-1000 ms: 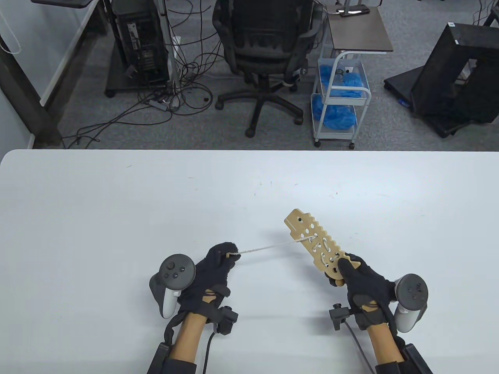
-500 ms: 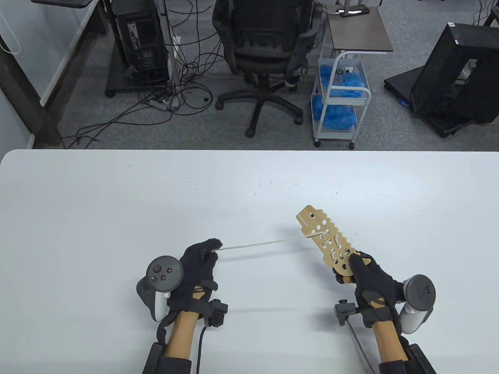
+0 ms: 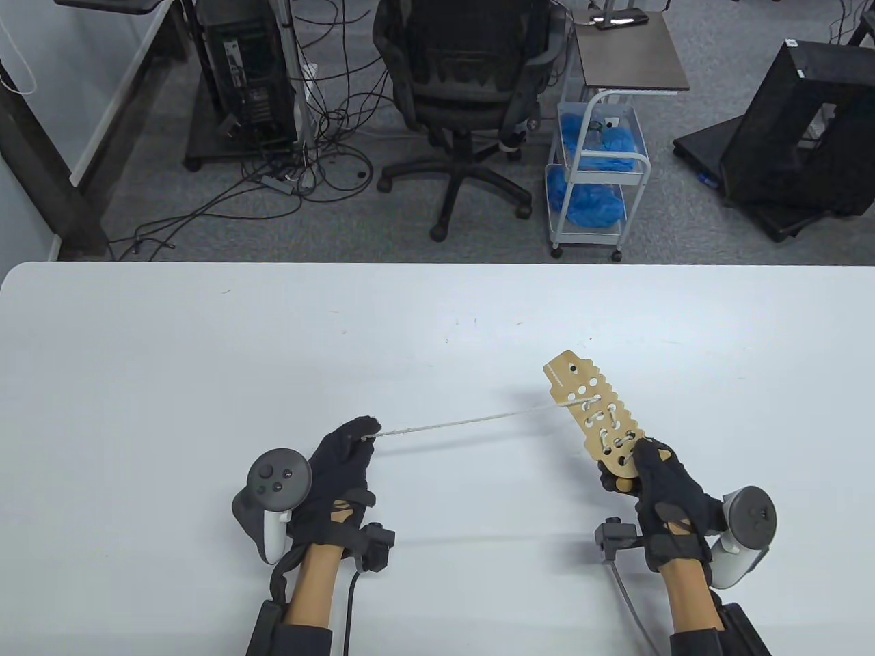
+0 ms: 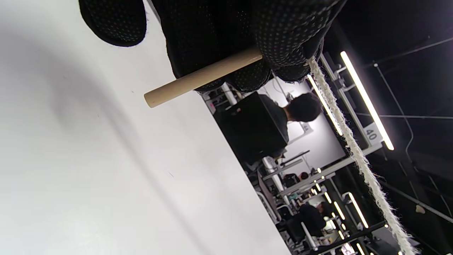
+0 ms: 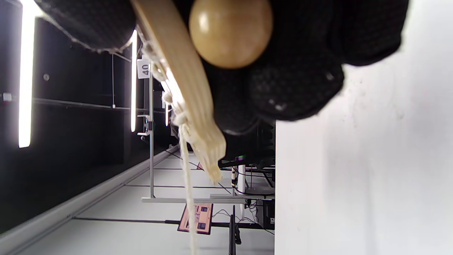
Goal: Remove rope from all holes on crocodile lacing toy
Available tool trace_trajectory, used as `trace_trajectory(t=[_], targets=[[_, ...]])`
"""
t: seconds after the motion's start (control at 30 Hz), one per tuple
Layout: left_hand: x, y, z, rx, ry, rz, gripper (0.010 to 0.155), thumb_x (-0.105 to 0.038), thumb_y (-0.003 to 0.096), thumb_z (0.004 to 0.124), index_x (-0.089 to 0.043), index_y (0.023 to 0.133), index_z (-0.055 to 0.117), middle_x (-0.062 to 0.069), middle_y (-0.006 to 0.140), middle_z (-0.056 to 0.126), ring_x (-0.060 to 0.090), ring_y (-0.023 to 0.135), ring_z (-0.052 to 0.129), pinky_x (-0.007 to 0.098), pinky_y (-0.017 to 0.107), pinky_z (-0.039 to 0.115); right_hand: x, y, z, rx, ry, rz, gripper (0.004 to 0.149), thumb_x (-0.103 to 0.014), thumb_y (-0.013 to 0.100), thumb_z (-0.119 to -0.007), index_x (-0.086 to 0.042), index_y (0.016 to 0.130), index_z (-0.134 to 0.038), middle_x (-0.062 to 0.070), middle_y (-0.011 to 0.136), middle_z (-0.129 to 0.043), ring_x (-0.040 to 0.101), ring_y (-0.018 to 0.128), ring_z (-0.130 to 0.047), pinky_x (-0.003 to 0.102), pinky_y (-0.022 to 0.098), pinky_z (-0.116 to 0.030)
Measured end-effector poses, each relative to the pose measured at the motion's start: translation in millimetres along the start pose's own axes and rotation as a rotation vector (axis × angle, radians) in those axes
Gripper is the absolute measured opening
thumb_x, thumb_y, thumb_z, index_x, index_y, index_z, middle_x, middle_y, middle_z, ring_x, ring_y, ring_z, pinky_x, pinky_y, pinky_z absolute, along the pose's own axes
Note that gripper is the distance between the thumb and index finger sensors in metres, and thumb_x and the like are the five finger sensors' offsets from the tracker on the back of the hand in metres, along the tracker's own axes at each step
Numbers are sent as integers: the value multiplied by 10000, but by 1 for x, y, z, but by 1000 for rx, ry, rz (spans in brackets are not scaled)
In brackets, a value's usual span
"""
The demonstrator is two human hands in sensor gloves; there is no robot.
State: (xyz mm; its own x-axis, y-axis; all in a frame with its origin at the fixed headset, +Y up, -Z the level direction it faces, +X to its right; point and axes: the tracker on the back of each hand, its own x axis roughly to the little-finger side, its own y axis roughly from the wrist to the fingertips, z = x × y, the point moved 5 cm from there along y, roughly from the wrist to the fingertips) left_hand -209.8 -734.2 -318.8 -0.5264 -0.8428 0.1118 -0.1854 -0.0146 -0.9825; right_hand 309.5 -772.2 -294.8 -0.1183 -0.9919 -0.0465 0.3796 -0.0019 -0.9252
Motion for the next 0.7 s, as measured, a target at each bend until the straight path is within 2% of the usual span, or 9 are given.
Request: trace_trajectory(t=[0.43, 0.57, 0.7], targets=[[20, 3, -14, -38, -97, -74, 459, -306, 498, 798, -421, 942, 788, -27, 930, 902, 199, 808, 919, 594, 677, 701, 17, 1, 20, 95, 250, -94, 504, -412, 472, -759, -28, 798, -786, 221, 622, -971, 373, 448, -978, 612, 436, -755], [22, 3, -16, -52, -107, -82, 460, -307, 500, 793, -426, 944, 781, -33, 923, 908, 194, 800, 926, 589, 675, 706, 17, 0, 22, 106, 247, -95, 503, -415, 474, -755, -34, 803, -780, 216, 631, -968, 369, 456, -976, 608, 443, -755], [21, 3, -16, -55, -103, -77, 456, -333, 492, 791, -428, 938, 785, -47, 857, 962, 161, 706, 982, 571, 664, 730, 17, 0, 19, 95, 222, -87, 504, -416, 475, -753, -36, 805, -779, 215, 634, -966, 368, 460, -975, 608, 445, -754]])
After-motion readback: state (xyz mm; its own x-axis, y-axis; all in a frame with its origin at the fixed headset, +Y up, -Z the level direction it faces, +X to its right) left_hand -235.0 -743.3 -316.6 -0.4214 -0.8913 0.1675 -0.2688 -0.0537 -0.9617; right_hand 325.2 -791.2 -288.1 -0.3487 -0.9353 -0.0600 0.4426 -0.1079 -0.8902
